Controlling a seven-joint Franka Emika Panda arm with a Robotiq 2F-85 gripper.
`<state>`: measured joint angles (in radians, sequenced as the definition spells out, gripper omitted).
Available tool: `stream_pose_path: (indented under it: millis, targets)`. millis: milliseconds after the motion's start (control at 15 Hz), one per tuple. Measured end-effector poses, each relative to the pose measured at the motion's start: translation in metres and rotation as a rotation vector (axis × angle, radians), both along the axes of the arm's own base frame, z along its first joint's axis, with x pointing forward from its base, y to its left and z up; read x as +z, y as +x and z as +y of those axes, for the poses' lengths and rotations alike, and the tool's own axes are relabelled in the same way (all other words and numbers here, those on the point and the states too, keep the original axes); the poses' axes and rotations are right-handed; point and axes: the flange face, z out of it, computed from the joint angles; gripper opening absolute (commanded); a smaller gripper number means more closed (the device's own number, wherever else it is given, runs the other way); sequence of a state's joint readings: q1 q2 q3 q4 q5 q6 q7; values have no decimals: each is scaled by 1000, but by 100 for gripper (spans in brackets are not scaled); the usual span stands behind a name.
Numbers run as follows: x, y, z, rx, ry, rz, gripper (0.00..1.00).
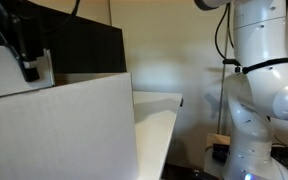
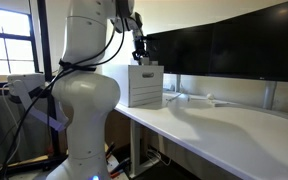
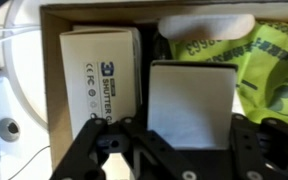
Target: Put the left and right small boxes in the big box, respectively
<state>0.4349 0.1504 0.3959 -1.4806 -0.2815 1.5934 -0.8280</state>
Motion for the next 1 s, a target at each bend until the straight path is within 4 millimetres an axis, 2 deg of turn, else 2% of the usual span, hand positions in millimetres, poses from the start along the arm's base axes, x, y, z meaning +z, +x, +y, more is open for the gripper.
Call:
stream_pose_path:
  millis: [133,267,333,400,600,1000]
  targets:
    - [-1,42,-9,-41,6,-26,31]
    - [0,67,-11,-60,26,-21,31]
    - [0,78,-12,-64,31,-22,81]
    - [0,89,-13,-62,35,-23,83]
    - [0,108,-15,-81,45,-16,98]
    - [-8,129,-10,-105,46,-1,100]
